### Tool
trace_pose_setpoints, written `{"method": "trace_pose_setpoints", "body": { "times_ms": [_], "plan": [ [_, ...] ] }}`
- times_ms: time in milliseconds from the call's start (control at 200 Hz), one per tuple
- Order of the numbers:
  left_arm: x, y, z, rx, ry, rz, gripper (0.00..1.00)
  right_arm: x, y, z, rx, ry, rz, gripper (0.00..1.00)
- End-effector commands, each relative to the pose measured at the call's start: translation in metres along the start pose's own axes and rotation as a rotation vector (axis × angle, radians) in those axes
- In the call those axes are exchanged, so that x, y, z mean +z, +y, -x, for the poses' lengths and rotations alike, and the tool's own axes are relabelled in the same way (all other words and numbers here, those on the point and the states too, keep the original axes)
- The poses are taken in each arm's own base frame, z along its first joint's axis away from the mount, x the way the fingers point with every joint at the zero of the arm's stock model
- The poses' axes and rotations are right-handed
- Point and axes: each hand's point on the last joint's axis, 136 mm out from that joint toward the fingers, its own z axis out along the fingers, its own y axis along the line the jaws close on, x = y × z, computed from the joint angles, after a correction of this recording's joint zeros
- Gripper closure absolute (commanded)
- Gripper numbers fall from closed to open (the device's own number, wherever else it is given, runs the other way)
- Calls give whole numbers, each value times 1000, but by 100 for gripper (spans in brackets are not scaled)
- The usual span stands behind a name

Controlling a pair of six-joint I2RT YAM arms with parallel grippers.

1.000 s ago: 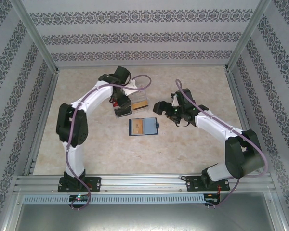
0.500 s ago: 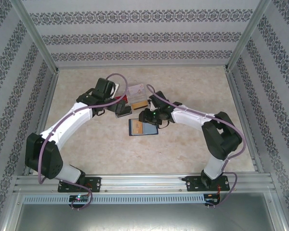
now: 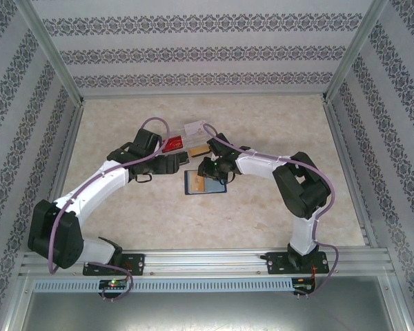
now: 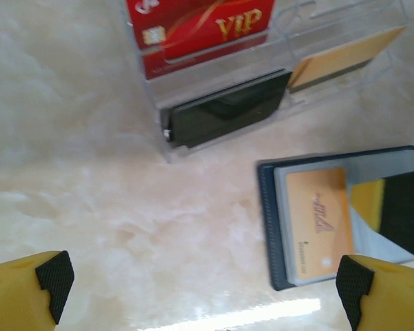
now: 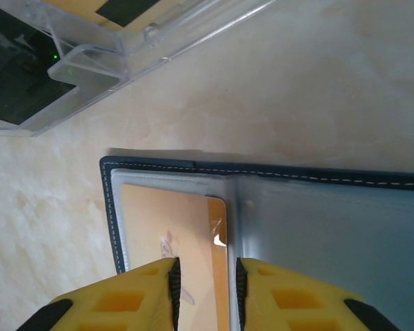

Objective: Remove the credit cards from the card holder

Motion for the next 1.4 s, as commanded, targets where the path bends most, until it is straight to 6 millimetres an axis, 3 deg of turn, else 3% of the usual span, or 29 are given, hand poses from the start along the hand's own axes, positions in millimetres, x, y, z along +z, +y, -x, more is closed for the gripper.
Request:
{"method": "trace_pose_setpoints", "body": {
  "times_ms": [0,190,430,580,714,844,974,1394],
  "plan": [
    [13,-20,-8,-52,61,-103,0,8,-8,-5,8,-2,-32,70],
    [26,-31,-16,-89,114,-163,0,19,-22,-26,-2,61,-57,70],
    [38,-52,-22,-148,176,-269,4,10,-20,-38,-22,60,-36,70],
    [49,-66,-25,-227,193,-334,15,-4,-4,-24,-44,10,10,70],
    [60,-74,-27,-237,206,-336,30,-12,-1,-16,-44,-30,44,72],
    [73,-79,-33,-266,224,-330,48,-12,-2,-13,-32,-18,102,76],
    [81,-75,-35,-288,238,-287,59,-5,0,-17,-28,32,153,81],
    [98,-66,-52,-271,293,-226,73,6,-5,-20,-6,59,165,82]
  ]
}}
